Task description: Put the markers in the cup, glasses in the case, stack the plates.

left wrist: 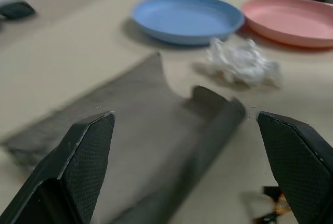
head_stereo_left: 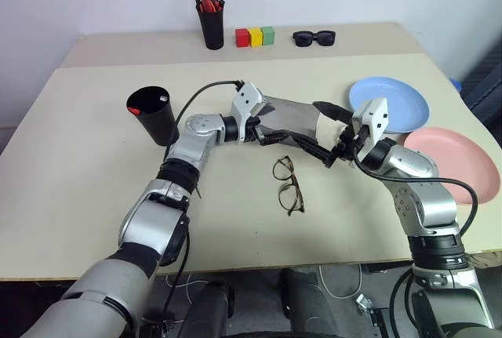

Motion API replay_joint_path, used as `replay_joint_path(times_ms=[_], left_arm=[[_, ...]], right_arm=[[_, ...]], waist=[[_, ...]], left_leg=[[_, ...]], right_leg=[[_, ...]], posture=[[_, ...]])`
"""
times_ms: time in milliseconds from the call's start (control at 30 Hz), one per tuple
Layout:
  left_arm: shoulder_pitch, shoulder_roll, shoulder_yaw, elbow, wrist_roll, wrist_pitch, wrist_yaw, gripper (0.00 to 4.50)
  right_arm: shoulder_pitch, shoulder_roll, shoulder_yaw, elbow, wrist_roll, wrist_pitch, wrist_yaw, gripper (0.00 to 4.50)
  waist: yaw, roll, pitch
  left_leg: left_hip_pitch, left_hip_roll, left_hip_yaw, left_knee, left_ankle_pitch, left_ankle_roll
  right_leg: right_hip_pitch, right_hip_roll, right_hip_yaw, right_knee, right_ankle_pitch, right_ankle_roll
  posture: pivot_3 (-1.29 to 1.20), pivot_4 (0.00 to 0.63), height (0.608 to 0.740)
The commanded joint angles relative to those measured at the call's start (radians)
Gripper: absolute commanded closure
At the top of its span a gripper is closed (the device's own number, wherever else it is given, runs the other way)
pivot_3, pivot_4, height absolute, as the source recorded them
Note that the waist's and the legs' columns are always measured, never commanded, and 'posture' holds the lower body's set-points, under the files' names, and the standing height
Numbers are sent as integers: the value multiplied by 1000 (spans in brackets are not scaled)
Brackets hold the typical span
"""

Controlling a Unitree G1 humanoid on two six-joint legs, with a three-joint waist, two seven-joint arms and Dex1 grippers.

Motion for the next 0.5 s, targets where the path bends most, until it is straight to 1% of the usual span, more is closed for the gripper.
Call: replay_joint_path(times_ms=[33, 100, 267, 400, 433, 467, 500], left_arm=[[-68, 11, -4, 78, 38, -5, -83, 28], [-101, 0, 14, 137, 47, -5, -69, 28], [-153, -17, -6, 229, 125, -38, -25, 28], [-163, -30, -27, 259, 180, -31, -44, 28], [-164, -33, -26, 262, 187, -26, -55, 542], [-163, -34, -28, 264, 195, -24, -65, 887], [-162, -34, -30, 263, 201, -20, -76, 1361]], right_arm=[[3, -2, -24, -71, 14, -4, -17, 0], [8, 0, -24, -80, 15, -3, -24, 0], [18, 2, -22, -95, 16, 0, -35, 0], [25, -1, -22, -108, 18, 7, -42, 0], [26, -1, -22, -111, 19, 8, -43, 0], [27, -2, -23, -114, 20, 11, -43, 0], [28, -3, -23, -116, 21, 13, -44, 0]], waist=[[2, 0, 0], [5, 0, 0], [7, 0, 0], [7, 0, 0], [7, 0, 0], [7, 0, 0], [8, 0, 0]], left_leg=[[0, 0, 0, 0, 0, 0], [0, 0, 0, 1, 0, 0], [-1, 0, 0, 2, 0, 0], [-1, 0, 0, 3, -1, 1], [-1, 0, 0, 3, -1, 1], [-1, 0, 0, 3, -1, 1], [-1, 0, 0, 3, -1, 1]], right_leg=[[0, 0, 0, 0, 0, 0], [0, 0, 0, 0, 0, 0], [0, 0, 0, 0, 0, 0], [1, 0, 0, 0, 0, 1], [1, 0, 0, 0, 0, 1], [1, 0, 0, 0, 0, 1], [1, 0, 0, 0, 0, 1]], posture=[[0, 150, 740], [0, 150, 740], [0, 150, 740], [0, 150, 740], [0, 150, 740], [0, 150, 740], [0, 150, 740]])
